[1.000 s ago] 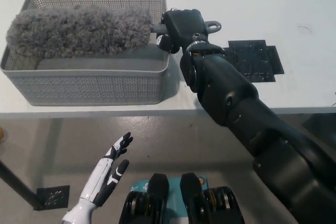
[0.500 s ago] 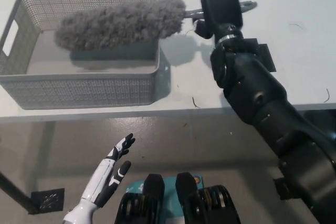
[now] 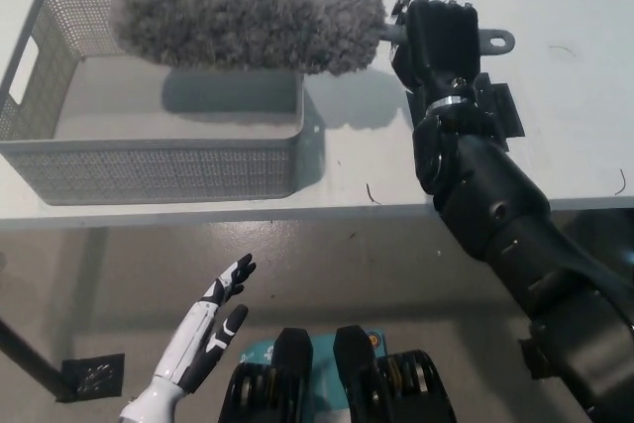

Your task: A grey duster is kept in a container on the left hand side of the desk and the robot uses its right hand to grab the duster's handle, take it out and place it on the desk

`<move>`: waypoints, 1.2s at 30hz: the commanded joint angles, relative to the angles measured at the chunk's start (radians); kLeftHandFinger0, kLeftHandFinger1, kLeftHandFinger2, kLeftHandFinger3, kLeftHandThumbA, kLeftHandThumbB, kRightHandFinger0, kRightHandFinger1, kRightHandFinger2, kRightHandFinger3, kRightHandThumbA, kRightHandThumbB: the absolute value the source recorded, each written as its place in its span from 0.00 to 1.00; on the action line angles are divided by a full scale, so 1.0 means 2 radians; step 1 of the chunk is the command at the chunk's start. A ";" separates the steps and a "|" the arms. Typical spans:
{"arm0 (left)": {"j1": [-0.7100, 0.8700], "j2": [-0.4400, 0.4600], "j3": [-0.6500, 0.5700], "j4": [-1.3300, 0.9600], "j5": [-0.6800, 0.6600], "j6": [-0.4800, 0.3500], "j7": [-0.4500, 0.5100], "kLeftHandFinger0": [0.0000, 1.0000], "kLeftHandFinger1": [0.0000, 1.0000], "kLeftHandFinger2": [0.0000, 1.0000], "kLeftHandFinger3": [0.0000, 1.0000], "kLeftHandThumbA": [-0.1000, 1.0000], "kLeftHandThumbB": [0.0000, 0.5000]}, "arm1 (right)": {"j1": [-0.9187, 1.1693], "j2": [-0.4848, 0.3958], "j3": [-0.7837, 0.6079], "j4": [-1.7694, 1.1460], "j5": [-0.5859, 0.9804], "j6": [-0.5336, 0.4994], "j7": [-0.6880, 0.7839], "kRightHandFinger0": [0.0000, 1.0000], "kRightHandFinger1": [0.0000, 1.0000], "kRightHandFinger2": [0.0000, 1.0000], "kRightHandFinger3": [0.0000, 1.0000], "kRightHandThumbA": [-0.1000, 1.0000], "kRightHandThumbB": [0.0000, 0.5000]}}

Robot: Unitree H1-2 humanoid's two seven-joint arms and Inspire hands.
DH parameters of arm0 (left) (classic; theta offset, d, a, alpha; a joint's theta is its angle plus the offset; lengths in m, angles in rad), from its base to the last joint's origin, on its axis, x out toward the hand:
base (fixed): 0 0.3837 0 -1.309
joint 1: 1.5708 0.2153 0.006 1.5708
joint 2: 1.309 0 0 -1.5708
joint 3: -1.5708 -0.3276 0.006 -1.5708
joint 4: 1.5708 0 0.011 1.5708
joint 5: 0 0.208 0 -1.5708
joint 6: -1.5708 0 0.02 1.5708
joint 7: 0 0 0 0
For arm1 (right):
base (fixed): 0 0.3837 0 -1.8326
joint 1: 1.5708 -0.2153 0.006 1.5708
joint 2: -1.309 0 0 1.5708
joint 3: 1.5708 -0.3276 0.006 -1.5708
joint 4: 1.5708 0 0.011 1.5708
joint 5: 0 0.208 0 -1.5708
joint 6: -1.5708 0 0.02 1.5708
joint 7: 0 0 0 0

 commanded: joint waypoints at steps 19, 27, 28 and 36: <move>0.031 0.009 0.003 -0.022 0.010 0.002 0.004 1.00 1.00 1.00 1.00 1.00 0.38 | -0.005 -0.004 -0.275 -0.069 0.244 -0.126 -0.006 0.00 0.17 0.67 0.77 0.00 0.23; 0.048 0.015 0.016 -0.035 0.013 0.003 0.009 1.00 1.00 1.00 1.00 1.00 0.35 | 0.019 -0.044 -0.215 -0.035 0.198 -0.116 -0.012 0.00 0.09 0.56 0.61 0.00 0.32; 0.049 0.015 0.017 -0.035 0.013 0.001 0.010 1.00 1.00 1.00 1.00 1.00 0.35 | 0.023 -0.056 -0.196 -0.030 0.181 -0.119 -0.012 0.00 0.12 0.60 0.64 0.00 0.33; 0.055 0.016 0.023 -0.037 0.016 -0.004 0.013 1.00 1.00 1.00 1.00 1.00 0.25 | 0.039 -0.128 -0.040 -0.011 0.083 -0.116 -0.011 0.00 0.38 0.83 1.00 0.00 0.26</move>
